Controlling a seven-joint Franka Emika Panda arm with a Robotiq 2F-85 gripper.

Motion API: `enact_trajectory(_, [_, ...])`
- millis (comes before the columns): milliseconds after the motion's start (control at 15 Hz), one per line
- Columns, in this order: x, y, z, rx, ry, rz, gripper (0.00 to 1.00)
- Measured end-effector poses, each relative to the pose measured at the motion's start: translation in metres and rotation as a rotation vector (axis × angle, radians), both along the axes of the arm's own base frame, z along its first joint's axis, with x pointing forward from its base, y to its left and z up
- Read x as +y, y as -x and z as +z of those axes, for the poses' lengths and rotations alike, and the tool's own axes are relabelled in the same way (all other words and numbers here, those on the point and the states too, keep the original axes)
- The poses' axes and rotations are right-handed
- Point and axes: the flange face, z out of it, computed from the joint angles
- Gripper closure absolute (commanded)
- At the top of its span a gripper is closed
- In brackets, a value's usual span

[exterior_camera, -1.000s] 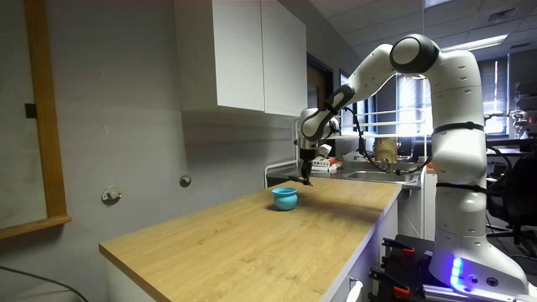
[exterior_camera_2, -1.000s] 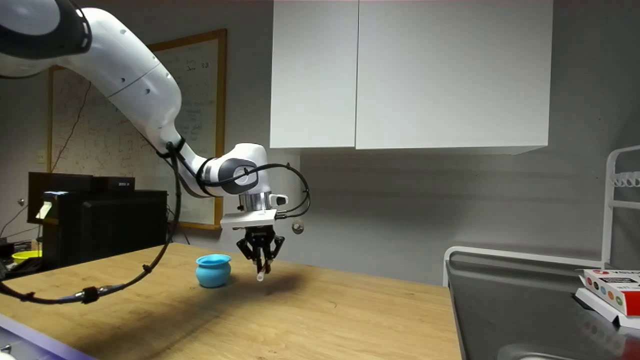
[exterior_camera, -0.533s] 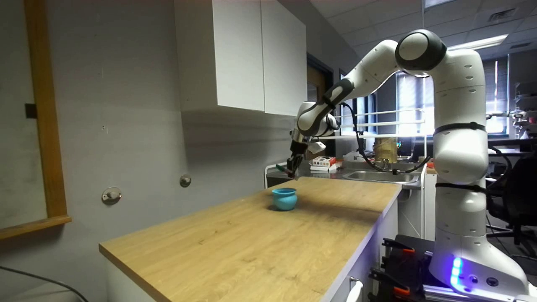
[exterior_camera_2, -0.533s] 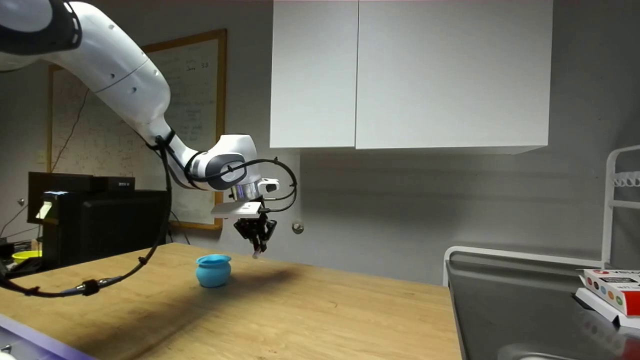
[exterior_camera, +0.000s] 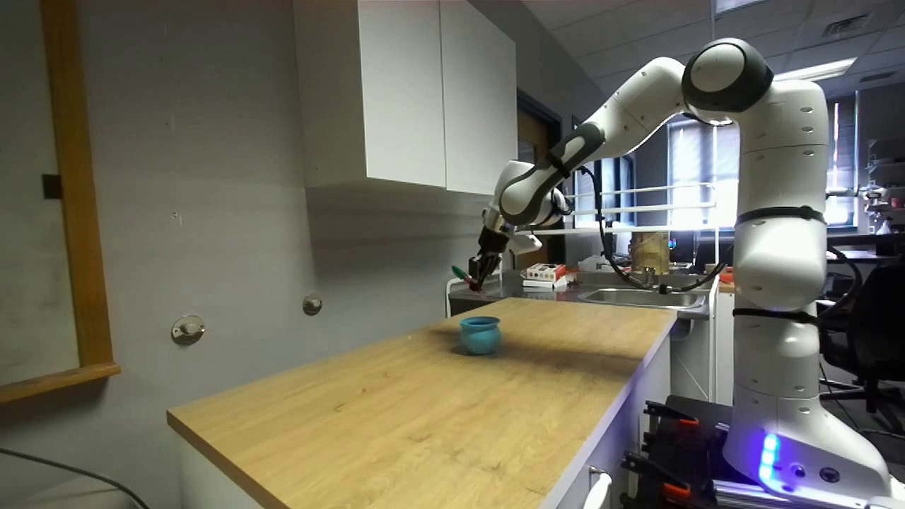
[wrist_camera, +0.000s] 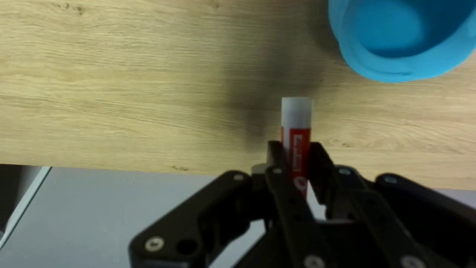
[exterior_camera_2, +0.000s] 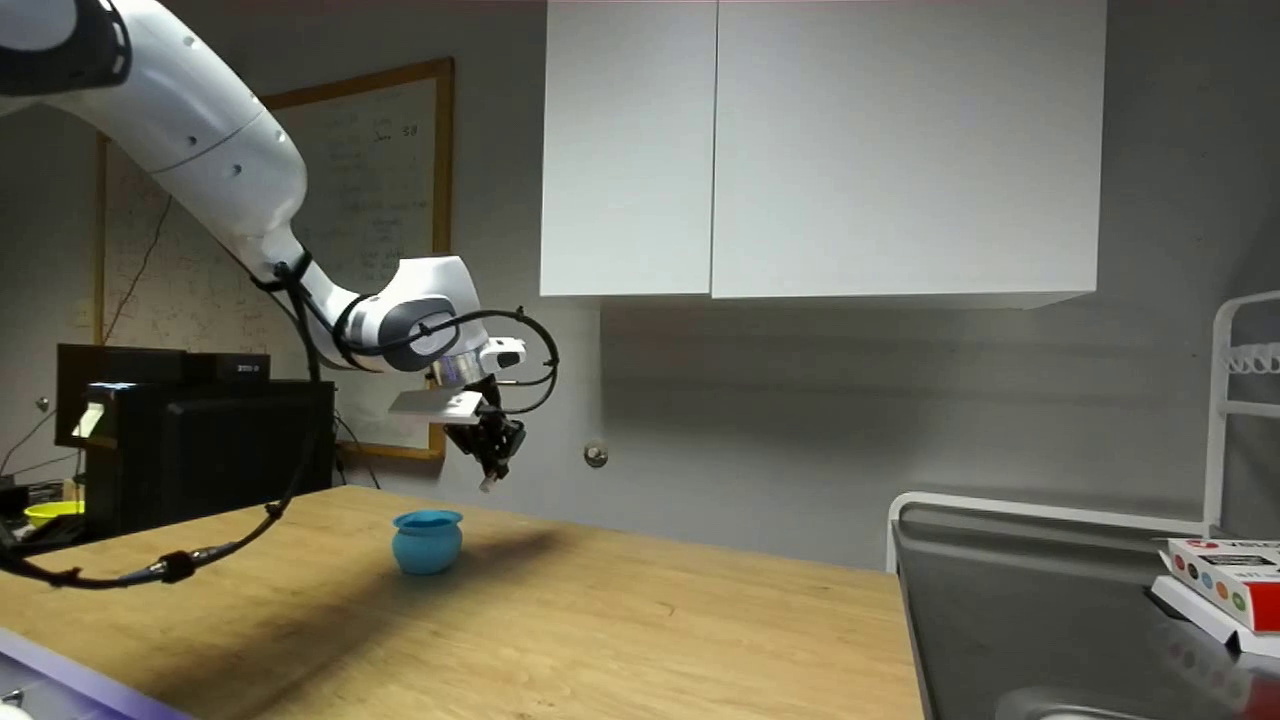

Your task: Put the marker in the blue bowl

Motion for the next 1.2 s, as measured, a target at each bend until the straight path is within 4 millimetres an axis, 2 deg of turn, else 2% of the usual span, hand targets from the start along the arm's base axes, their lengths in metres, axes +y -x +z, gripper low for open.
enact_trajectory(200, [0.013, 0.01, 0.012, -0.028, -0.012, -0.005, 0.91])
enact_trajectory(400, [0.024, 0.019, 0.013, -0.044, -0.015, -0.004, 0.91])
enact_trajectory(733, [0.045, 0.026, -0.013, -0.013, 0.007, 0.017, 0.91])
enact_trajectory(1200, [0.075, 0.024, -0.052, 0.04, 0.064, 0.048, 0.92])
